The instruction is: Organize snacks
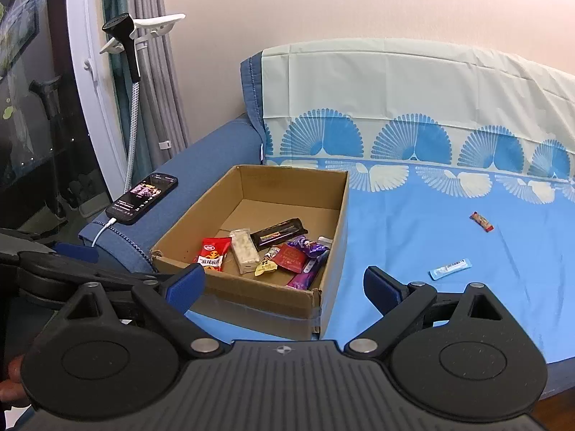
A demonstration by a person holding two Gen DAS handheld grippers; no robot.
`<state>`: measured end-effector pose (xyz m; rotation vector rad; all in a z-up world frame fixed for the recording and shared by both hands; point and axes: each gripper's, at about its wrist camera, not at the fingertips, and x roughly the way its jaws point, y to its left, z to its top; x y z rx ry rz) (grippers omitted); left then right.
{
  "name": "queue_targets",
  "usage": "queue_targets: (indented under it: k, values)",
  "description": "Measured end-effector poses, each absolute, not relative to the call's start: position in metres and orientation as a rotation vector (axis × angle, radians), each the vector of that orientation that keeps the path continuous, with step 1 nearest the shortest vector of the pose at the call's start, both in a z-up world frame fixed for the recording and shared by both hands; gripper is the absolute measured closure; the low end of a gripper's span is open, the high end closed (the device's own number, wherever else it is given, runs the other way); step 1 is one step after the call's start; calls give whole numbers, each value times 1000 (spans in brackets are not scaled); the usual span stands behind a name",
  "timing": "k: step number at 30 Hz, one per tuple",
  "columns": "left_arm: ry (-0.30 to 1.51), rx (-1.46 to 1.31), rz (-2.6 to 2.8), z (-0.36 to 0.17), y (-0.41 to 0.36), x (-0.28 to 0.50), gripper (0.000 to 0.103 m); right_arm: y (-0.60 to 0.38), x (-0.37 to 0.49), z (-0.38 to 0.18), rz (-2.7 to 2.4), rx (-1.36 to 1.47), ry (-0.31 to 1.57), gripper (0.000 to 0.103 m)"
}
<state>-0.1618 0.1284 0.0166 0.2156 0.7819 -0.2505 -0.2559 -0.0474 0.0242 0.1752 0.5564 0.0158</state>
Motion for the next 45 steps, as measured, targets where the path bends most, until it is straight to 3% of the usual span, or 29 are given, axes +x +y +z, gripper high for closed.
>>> queue_targets:
  k: [15,27,33,39,45]
  values:
    - [814,310,-280,10,69,-127,0,-94,-240,2,-10,283,575,7]
    - [878,412,-439,-17,-52,-73,0,-227,-220,-37,-279,368,637,7]
    - [897,522,-626,-64,-162,-36,0,-315,-198,-65,-463,368,647,7]
    - [983,641,-762,-153,-269,12,0,-402,-152,-104,-559,354,668,7]
    - [1027,723,-796,-225,-327,50,0,-467,-70,-171,-474,270,740,7]
